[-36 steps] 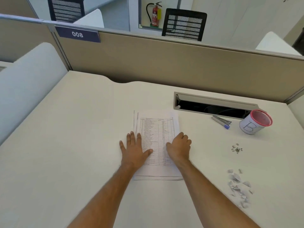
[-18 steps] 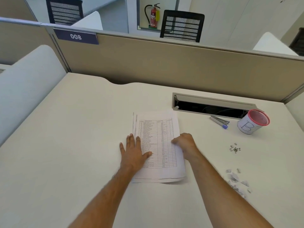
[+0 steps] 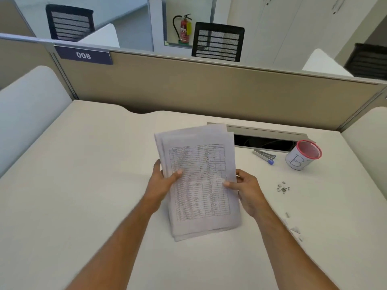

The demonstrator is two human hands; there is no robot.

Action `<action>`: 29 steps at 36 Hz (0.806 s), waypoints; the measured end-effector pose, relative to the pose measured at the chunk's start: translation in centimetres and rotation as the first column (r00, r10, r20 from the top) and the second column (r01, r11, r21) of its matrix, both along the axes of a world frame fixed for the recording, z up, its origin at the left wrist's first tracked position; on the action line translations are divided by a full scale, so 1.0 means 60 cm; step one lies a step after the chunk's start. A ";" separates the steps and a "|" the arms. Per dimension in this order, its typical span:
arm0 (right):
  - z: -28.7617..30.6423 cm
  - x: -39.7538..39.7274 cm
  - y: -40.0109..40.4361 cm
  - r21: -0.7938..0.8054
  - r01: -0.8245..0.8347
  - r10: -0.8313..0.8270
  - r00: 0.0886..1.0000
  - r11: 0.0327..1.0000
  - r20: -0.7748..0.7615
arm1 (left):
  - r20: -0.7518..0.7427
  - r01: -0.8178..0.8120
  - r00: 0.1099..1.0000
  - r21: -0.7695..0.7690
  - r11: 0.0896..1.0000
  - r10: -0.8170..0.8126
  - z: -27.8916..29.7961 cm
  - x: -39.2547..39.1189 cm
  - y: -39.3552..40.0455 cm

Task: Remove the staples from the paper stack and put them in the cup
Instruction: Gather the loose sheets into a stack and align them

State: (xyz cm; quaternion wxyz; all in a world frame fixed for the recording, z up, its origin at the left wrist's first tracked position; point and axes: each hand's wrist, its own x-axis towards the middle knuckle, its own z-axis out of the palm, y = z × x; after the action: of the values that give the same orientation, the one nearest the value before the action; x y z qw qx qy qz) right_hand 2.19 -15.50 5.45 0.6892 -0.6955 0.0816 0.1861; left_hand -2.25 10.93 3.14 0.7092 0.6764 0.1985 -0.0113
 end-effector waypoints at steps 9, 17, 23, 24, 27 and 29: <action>0.064 0.005 -0.020 0.010 0.145 -0.143 0.959 0.989 0.246 | 0.342 -0.042 0.940 0.079 0.996 0.012 0.123 0.033 -0.083; 0.073 0.025 -0.032 0.009 0.337 -0.326 0.902 0.941 0.282 | 0.372 -0.058 0.928 0.163 0.985 -0.007 0.137 0.043 -0.122; 0.070 0.020 -0.035 -0.013 0.300 -0.287 0.923 0.954 0.255 | 0.332 -0.026 0.942 0.221 0.975 -0.050 0.107 0.034 -0.130; 0.071 0.019 -0.034 -0.024 0.289 -0.274 0.929 0.957 0.249 | 0.329 -0.026 0.943 0.239 0.971 -0.056 0.104 0.032 -0.131; 0.072 0.017 -0.035 -0.032 0.243 -0.229 0.946 0.970 0.228 | 0.305 -0.013 0.950 0.259 0.966 -0.069 0.098 0.030 -0.138; 0.075 0.015 -0.034 -0.027 0.219 -0.208 0.953 0.975 0.218 | 0.297 -0.002 0.952 0.273 0.962 -0.082 0.096 0.030 -0.143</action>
State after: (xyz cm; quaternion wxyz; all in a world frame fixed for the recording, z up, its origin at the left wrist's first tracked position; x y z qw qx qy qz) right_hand 3.07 -17.51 9.97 0.6920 -0.7160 0.0863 0.0323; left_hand -0.46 2.35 8.93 0.6322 0.7641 0.0724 0.1060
